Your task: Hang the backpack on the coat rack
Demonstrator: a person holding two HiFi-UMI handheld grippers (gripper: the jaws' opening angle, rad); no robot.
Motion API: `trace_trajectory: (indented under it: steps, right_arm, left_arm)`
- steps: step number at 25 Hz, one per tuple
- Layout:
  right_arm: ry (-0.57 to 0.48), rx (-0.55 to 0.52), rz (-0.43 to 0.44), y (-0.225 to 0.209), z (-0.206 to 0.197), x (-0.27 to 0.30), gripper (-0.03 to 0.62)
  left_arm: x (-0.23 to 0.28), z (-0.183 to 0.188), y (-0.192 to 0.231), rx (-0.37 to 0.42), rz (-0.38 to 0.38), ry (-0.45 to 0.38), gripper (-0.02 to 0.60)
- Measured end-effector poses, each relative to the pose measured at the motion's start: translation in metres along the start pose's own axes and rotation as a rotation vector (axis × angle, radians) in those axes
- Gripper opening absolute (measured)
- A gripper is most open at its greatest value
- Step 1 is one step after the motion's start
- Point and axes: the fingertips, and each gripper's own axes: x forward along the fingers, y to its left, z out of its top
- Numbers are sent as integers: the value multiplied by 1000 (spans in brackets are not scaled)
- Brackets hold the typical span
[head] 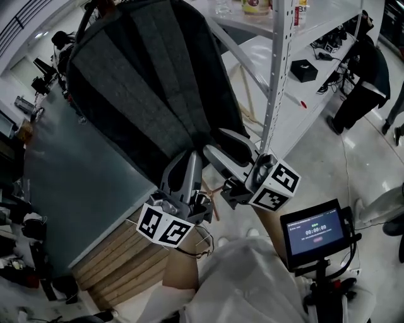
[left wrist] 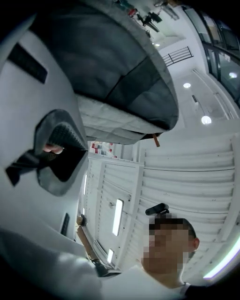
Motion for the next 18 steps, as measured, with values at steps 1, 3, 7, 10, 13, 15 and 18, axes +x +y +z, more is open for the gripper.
trace_trajectory:
  steps: [1,3,7,10,13,15,18]
  right_arm:
    - [-9,10,-22,-1,0,0,120]
    - [-22,20,-48,-1,-1,-1,38]
    - [-19,21,-41,2,-5,0,11]
    - [-21,66,-23,2,-6,0,9]
    - [-22,79,-16,2,-7,0,9]
    - [-26,81,-16,2,-7,0,9]
    - [-28,68,-20,2,-6,1,9]
  left_arm:
    - [3,-1,-2,-2,-3,-2,11]
    - [8,-2,-5,1,-4,-10,8]
    - [12,1,-8,-12,-21,-26,6]
    - [12,2,-8,-59,-47,-32,6]
    - [13,1,-8,-69,-63,-30,6]
    - [14,2,-9,-77,-75,-28,6]
    - [15,3,-8,-109,-82,-40,6]
